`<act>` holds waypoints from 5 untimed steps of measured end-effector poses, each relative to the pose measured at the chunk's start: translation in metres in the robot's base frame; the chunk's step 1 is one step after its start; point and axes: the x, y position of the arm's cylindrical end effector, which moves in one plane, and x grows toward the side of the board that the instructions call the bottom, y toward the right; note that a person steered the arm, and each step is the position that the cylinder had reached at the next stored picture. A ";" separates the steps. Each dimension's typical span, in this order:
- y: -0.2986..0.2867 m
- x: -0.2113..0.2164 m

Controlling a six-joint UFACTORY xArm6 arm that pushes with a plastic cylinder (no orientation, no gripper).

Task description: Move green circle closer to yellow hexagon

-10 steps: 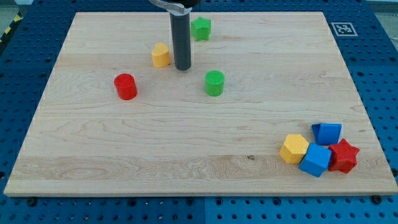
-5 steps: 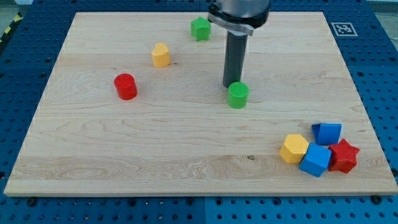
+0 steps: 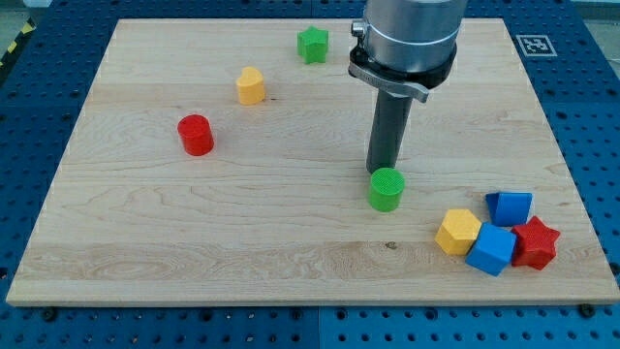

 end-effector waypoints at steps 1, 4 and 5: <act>-0.021 0.000; 0.009 0.046; -0.066 0.046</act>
